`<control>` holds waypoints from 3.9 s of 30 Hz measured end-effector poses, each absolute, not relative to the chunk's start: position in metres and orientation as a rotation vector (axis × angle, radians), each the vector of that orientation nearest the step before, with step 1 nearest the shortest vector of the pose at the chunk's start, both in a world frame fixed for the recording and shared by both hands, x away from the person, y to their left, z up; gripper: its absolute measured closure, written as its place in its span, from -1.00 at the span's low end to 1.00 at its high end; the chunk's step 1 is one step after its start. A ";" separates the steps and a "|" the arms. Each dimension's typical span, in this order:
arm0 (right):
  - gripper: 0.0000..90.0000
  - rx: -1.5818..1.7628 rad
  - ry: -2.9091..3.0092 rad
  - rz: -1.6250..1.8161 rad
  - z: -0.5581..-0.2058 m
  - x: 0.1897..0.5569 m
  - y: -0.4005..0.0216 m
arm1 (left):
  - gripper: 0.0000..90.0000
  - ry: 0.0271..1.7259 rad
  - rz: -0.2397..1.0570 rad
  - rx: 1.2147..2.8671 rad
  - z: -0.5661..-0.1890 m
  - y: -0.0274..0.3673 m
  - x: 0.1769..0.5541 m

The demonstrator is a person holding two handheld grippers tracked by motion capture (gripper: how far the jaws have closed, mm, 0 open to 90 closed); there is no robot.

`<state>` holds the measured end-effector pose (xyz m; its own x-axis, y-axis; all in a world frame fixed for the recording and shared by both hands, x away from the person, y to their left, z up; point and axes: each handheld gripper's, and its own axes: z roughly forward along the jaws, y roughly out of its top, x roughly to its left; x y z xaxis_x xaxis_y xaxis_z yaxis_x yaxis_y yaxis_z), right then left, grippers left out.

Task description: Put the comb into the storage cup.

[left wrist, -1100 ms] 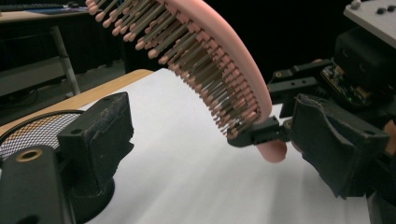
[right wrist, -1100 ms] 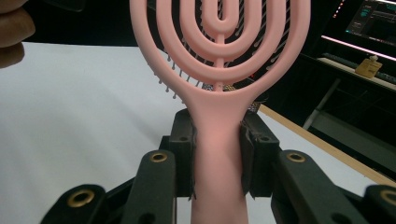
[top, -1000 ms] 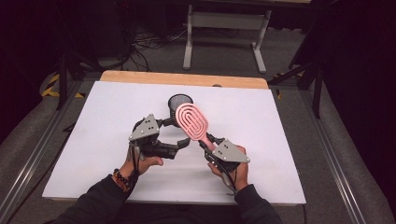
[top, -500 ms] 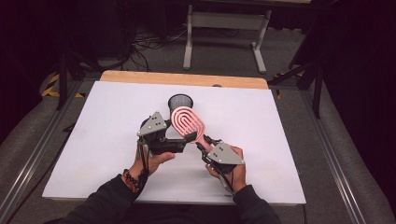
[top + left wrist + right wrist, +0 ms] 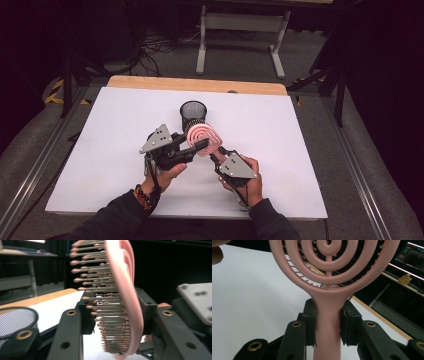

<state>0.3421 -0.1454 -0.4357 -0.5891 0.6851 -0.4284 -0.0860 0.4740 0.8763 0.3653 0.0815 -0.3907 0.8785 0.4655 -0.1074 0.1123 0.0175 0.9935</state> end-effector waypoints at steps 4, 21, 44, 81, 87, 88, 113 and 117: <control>0.52 0.490 1.917 1.205 -0.435 0.341 -0.144 | 0.37 0.429 0.316 1.548 -0.389 0.080 0.359; 0.11 0.486 1.974 1.281 -0.433 0.338 -0.149 | 0.41 0.460 0.396 1.507 -0.371 0.112 0.366; -0.30 0.629 1.886 1.323 -0.429 0.338 -0.191 | 0.41 0.496 0.438 1.491 -0.363 0.139 0.376; -0.61 0.728 1.825 1.331 -0.439 0.328 -0.227 | 0.41 0.447 0.490 1.458 -0.326 0.138 0.391; -0.61 0.731 1.828 1.335 -0.440 0.329 -0.226 | 0.41 0.431 0.509 1.453 -0.312 0.136 0.396; -0.61 0.736 1.827 1.336 -0.440 0.329 -0.227 | 0.41 0.431 0.507 1.453 -0.311 0.136 0.397; -0.55 0.792 1.722 1.348 -0.436 0.325 -0.233 | 0.41 0.376 0.626 1.436 -0.276 0.115 0.437; -0.55 0.808 1.717 1.305 -0.437 0.326 -0.232 | 0.41 0.375 0.624 1.446 -0.273 0.110 0.447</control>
<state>0.3260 -0.2318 -0.4365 -0.4630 0.8579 -0.2228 0.0147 0.2588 0.9658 0.4467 0.1098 -0.2732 0.7879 0.6020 0.1297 -0.1684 0.0081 0.9857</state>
